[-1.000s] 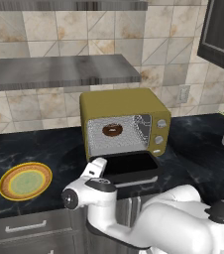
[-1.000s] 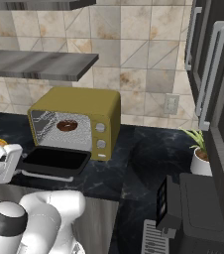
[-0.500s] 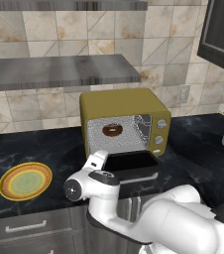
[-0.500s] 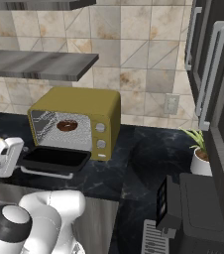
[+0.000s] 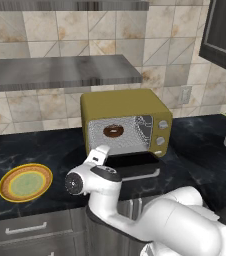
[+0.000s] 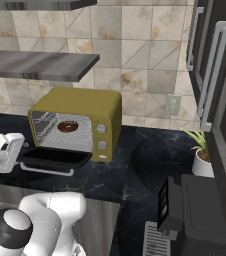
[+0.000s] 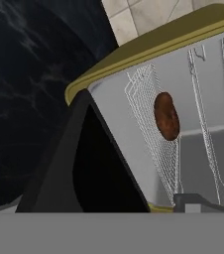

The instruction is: Pick up the bagel from the plate, place it on the toaster oven rack, close the door, and set the timer.

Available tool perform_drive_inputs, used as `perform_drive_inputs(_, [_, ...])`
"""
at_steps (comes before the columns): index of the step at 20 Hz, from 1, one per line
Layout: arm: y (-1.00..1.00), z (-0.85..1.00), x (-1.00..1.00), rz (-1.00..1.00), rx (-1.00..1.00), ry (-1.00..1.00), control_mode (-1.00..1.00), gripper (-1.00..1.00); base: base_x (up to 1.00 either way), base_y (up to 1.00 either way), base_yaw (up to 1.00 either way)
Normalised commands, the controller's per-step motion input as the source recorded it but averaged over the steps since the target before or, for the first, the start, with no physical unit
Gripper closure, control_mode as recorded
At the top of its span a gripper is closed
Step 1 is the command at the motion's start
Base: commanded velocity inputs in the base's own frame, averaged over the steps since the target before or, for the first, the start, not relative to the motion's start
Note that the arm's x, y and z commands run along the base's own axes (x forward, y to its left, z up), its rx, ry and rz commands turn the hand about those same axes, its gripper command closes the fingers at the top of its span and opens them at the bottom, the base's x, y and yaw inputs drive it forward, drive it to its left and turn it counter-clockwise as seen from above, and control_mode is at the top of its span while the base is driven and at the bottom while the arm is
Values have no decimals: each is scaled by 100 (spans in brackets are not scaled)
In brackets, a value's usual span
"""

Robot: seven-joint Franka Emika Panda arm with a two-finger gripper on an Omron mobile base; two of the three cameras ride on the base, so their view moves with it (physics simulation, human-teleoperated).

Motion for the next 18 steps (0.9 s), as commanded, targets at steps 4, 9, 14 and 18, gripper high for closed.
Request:
perform_drive_inputs(4, [-24, 25, 8, 0, 0, 0, -100, -100, 0, 0, 0])
perform_drive_inputs(9, [-21, 24, 11, 0, 0, 0, -100, -100, 0, 0, 0])
perform_drive_inputs(14, [-21, 23, 19, 0, 0, 0, -100, -100, 0, 0, 0])
perform_drive_inputs(18, [-19, 16, 22, 0, 0, 0, -100, -100, 0, 0, 0])
